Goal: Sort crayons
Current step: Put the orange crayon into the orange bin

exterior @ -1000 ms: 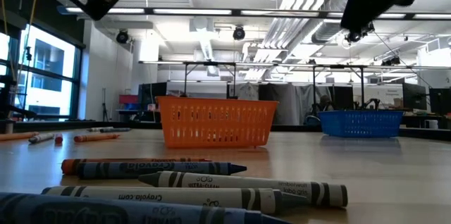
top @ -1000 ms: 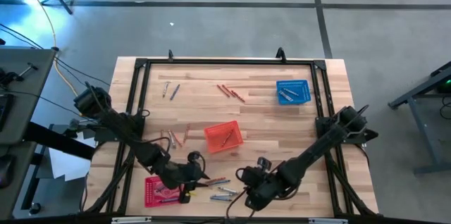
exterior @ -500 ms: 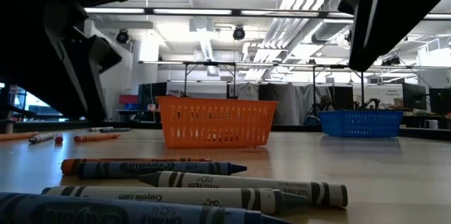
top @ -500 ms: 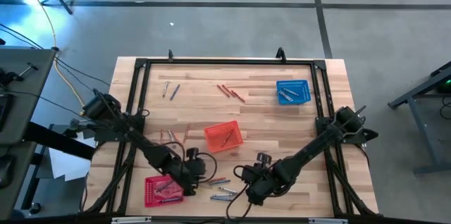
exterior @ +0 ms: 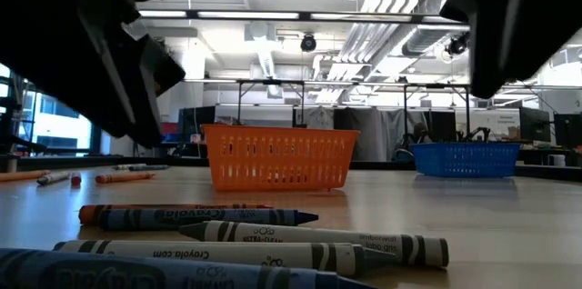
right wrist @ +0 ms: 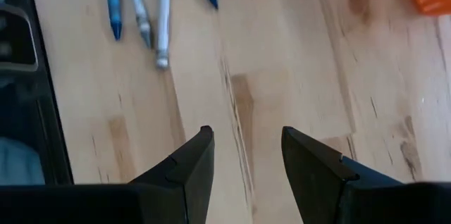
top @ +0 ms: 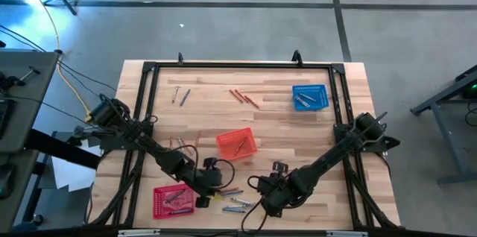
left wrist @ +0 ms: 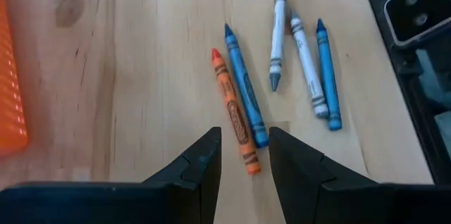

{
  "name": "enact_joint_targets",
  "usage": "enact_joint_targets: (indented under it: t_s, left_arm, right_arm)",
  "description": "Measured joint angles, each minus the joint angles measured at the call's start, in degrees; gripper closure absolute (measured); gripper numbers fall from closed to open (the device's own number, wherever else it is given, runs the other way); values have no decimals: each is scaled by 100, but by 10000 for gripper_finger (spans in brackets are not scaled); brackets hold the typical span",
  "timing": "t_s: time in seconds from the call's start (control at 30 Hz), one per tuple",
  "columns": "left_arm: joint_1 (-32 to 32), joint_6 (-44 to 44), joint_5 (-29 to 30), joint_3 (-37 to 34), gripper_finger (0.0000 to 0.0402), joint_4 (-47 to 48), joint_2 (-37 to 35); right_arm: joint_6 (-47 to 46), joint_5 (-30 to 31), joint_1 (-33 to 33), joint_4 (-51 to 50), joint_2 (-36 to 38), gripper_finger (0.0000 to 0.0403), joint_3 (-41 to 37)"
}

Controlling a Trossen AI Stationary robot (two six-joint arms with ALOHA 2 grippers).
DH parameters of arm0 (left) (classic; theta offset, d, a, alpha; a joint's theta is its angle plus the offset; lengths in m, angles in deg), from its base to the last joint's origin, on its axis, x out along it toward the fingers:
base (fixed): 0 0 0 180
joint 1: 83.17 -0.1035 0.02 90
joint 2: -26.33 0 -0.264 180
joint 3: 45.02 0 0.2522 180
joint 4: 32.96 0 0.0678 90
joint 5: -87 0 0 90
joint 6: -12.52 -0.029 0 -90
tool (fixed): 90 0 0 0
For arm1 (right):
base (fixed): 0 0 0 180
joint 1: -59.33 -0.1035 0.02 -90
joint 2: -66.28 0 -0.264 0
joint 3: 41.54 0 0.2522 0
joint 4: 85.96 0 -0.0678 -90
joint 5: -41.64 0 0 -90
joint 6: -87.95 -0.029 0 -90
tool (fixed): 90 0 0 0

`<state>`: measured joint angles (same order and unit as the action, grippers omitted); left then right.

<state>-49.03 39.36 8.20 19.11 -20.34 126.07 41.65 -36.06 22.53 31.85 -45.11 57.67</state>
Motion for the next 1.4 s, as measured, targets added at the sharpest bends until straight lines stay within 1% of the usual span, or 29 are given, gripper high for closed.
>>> enact_joint_targets:
  t_s: [0.17,0.37,0.57,0.7,0.83,0.93,1.07,1.4]
  left_arm:
    - [-135,93,-36,0,296,-357,0]
    - [-269,-51,-79,265,296,-131,102]
    - [-344,-186,-543,636,296,470,678]
    - [-456,-401,-797,867,296,447,816]
    - [-517,-647,-796,921,296,600,823]
    - [-543,-655,-795,942,296,618,815]
    - [-534,-567,-881,938,296,701,820]
    - [-444,-167,-644,935,296,834,895]
  right_arm:
    - [243,-166,0,-273,2,242,1]
    - [274,-165,-13,-528,4,242,0]
    - [283,-162,-39,-604,4,242,0]
    - [283,-163,-37,-670,4,242,0]
    - [210,-172,-33,-697,6,242,0]
    - [120,-176,-66,-675,6,242,0]
    - [111,-184,-103,-662,6,242,0]
    - [-174,-180,-200,-656,6,242,0]
